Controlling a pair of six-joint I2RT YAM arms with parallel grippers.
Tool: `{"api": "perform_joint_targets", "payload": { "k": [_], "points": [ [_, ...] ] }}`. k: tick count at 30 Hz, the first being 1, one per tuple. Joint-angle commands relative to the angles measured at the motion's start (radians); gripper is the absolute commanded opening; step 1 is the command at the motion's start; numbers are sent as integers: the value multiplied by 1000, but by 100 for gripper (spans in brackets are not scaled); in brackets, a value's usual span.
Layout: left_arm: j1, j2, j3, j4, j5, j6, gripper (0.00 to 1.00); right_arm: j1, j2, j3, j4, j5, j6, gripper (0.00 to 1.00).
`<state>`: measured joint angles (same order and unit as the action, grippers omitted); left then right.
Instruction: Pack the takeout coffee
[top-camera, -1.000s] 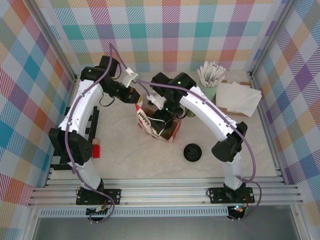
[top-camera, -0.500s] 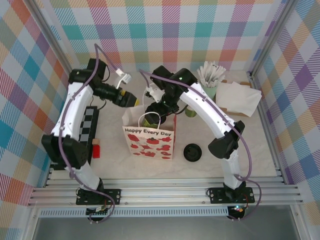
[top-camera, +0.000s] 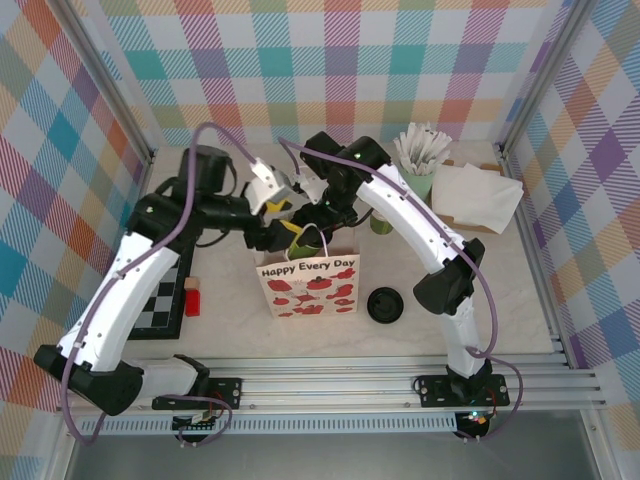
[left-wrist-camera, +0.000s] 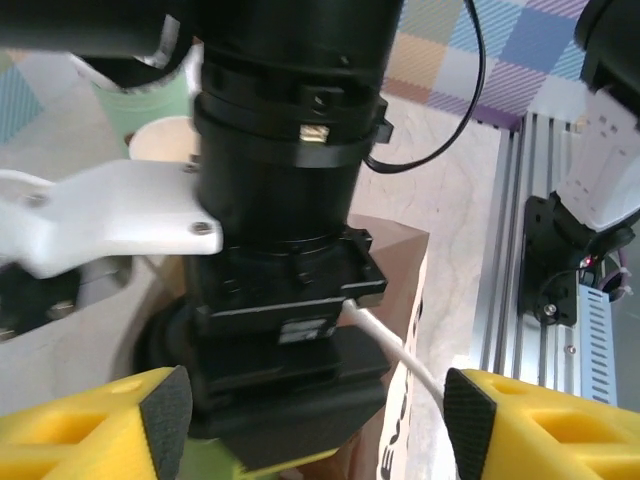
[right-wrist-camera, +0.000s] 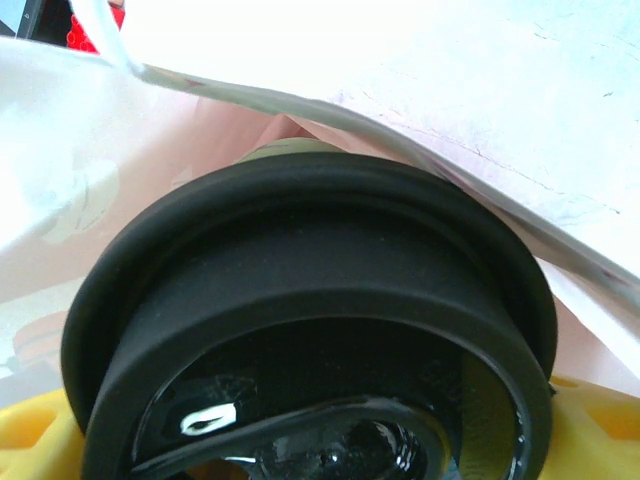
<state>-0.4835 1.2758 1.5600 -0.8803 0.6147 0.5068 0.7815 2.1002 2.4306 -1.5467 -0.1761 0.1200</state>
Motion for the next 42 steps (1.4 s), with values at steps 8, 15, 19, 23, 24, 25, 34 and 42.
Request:
{"api": "perform_joint_targets", "payload": {
  "k": [8, 15, 19, 23, 24, 25, 34, 42],
  "points": [
    [-80, -32, -39, 38, -149, -93, 74, 5, 3, -3, -1, 12, 3, 43],
    [-75, -175, -145, 129, -181, -92, 90, 6, -8, -11, -14, 17, 2, 43],
    [-73, -127, -102, 16, -122, -95, 88, 7, -21, -28, -9, 21, 1, 43],
    [-78, -117, -115, 44, -67, -118, 86, 7, -43, -68, 5, 18, 4, 43],
    [-79, -123, -125, 55, -70, -123, 86, 7, -47, -73, 6, 20, 6, 43],
    [-79, -126, -128, 58, -75, -125, 87, 7, -49, -76, 5, 22, 8, 43],
    [-87, -105, -125, -24, -119, -24, 12, 7, -80, -97, -12, 55, -3, 43],
    [55, -225, -182, -9, -7, 35, 0, 7, -112, -157, -27, 102, -2, 43]
  ]
}}
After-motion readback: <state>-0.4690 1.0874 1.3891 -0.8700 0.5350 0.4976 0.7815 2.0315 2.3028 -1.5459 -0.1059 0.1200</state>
